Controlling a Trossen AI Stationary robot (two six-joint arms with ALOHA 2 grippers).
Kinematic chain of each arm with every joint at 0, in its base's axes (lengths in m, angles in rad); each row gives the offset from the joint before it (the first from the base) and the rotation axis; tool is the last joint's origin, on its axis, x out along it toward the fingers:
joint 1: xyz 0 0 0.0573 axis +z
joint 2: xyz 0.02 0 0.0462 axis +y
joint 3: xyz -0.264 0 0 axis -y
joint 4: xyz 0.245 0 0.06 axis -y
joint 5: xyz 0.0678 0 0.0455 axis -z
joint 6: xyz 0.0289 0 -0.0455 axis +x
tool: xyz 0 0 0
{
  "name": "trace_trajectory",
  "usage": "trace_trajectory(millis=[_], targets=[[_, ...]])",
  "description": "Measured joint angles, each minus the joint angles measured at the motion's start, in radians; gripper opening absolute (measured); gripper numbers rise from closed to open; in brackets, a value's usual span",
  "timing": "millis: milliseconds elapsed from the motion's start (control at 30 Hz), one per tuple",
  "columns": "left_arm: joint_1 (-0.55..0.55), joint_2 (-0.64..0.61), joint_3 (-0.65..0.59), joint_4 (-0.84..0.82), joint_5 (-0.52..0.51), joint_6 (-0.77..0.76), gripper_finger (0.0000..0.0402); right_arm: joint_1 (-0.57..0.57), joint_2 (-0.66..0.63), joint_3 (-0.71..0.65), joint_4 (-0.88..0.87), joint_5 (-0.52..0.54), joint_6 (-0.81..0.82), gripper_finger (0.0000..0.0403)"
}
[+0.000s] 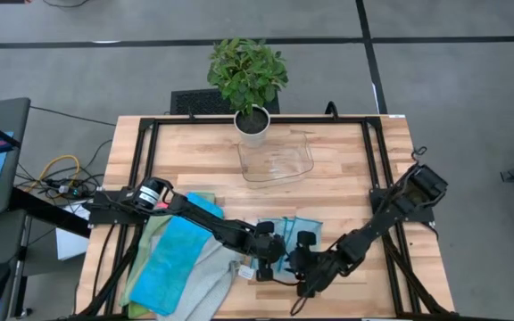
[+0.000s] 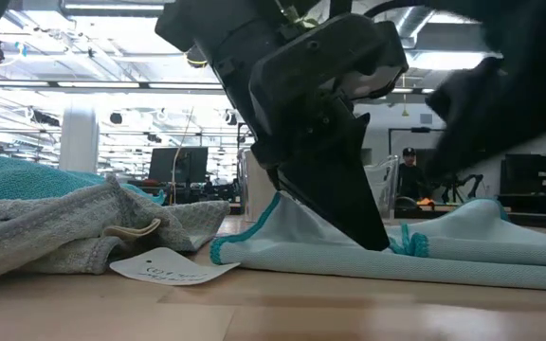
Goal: Fold microfiber towels
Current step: Fold the light blue microfiber cloth
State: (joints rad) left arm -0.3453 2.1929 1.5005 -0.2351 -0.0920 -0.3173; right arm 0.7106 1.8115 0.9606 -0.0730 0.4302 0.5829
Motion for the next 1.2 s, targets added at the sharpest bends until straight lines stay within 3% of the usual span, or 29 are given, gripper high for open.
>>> trace_trajectory(millis=[333,567,967,1200], targets=[[-0.003,0.000,0.000,-0.003,0.001,0.017,0.0000,0.000,0.130,0.058,0.018,-0.031,0.036,0.0137],[-0.003,0.000,0.000,-0.003,0.002,0.018,0.0000,0.001,0.154,0.074,0.018,-0.032,0.067,0.0117],[-0.003,0.000,0.000,-0.002,0.004,0.018,0.0000,0.022,0.079,0.073,-0.003,-0.038,0.067,0.0011],[-0.002,0.000,0.000,-0.002,0.002,0.018,0.0000,0.035,0.079,0.073,0.006,-0.039,0.123,0.0029]])
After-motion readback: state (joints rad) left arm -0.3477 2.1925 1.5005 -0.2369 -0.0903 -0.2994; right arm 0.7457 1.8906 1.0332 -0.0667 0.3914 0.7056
